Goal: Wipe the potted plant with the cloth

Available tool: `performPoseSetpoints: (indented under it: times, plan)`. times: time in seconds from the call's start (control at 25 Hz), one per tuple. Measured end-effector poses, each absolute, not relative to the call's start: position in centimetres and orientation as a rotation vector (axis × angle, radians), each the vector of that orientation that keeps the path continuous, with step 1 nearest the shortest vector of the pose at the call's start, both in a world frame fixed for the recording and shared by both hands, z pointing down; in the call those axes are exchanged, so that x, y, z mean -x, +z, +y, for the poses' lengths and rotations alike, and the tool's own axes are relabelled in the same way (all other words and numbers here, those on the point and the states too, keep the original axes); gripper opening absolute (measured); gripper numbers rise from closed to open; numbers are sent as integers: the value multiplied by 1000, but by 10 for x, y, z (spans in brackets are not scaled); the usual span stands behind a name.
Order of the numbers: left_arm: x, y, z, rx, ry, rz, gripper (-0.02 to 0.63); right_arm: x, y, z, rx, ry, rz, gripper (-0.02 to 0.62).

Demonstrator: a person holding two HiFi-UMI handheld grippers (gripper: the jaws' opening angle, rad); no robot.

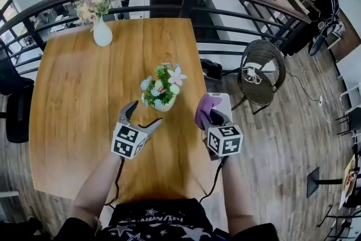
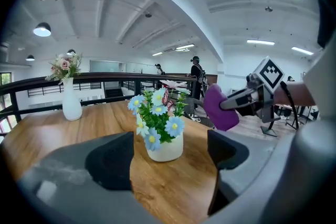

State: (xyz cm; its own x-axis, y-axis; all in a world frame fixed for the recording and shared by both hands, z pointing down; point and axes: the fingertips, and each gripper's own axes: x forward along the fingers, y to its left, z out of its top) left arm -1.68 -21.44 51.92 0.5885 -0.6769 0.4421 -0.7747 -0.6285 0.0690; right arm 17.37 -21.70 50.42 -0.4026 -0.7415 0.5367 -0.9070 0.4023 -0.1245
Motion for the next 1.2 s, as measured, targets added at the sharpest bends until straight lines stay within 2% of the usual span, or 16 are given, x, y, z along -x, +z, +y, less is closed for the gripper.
performPoseSetpoints:
  times: [0.48,1.2]
  plan:
    - [4,566,-246,-2464,647,-1205,445,-137,551,-288,-1106,377,-2334,86]
    - [-10,584,-266,-2499,703,-1183,427,-93,586,-348,-587,56,-2389,84]
